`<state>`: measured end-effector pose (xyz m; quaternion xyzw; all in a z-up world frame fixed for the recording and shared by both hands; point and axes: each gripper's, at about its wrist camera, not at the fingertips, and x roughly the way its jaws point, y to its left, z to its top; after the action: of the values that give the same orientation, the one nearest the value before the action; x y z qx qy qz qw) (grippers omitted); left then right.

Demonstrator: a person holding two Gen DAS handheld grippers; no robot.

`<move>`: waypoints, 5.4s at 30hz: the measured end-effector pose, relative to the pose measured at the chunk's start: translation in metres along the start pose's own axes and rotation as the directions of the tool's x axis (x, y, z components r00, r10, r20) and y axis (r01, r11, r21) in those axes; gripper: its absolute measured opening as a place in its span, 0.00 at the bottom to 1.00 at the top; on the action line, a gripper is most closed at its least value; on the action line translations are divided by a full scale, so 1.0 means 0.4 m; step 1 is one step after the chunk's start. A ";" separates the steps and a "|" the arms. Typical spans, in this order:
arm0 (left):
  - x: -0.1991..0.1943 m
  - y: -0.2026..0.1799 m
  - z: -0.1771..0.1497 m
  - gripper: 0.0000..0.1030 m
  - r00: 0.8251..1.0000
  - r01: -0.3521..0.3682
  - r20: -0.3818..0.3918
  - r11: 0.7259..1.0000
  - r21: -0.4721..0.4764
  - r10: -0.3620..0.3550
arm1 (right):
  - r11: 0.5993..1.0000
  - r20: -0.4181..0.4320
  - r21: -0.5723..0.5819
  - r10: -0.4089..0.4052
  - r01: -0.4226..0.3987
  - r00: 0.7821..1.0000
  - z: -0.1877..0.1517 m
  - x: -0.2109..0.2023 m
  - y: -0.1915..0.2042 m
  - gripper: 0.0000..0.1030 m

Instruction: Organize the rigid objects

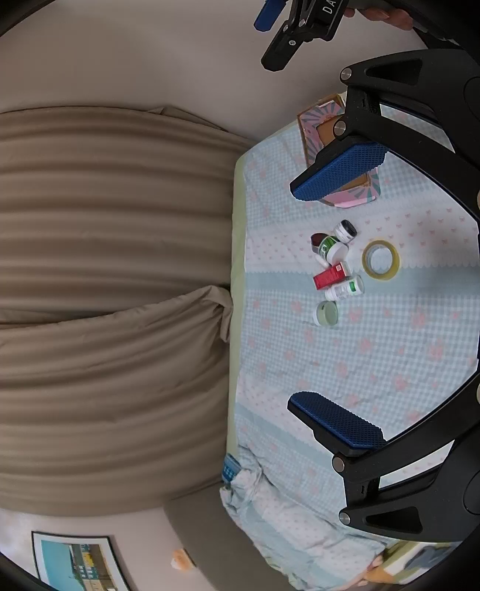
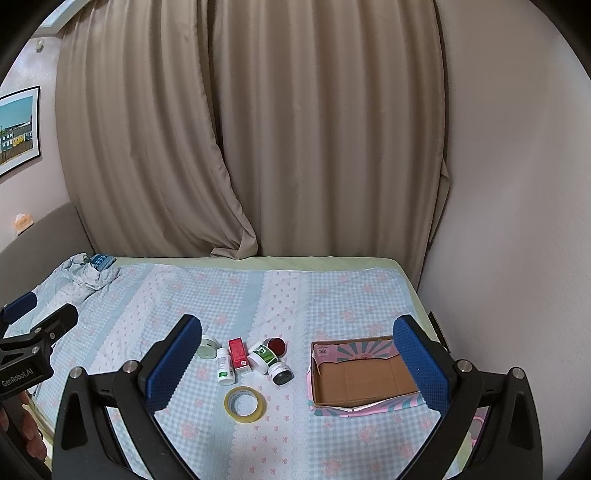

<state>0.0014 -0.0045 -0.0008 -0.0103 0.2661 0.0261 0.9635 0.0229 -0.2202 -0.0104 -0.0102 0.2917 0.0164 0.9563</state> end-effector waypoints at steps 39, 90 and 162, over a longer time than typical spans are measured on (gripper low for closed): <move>-0.007 -0.002 0.005 1.00 1.000 -0.004 0.006 1.000 -0.007 0.004 | 1.000 0.004 0.003 0.006 -0.006 1.000 -0.009 0.008 -0.004 1.00; 1.113 0.360 -0.215 1.00 0.690 0.187 -0.653 0.949 -0.254 -0.311 | 0.950 -0.544 0.259 -0.006 0.175 0.839 -0.452 0.693 0.326 1.00; 0.813 0.171 -0.104 0.66 0.658 0.324 -0.622 0.905 -0.275 -0.425 | 0.926 -0.489 0.305 -0.048 0.222 0.871 -0.255 0.419 0.079 0.92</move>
<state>0.2550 0.0769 -0.2041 -0.1410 0.5830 -0.1602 0.7840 0.1039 -0.1873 -0.1887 0.1362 0.5126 -0.1068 0.8410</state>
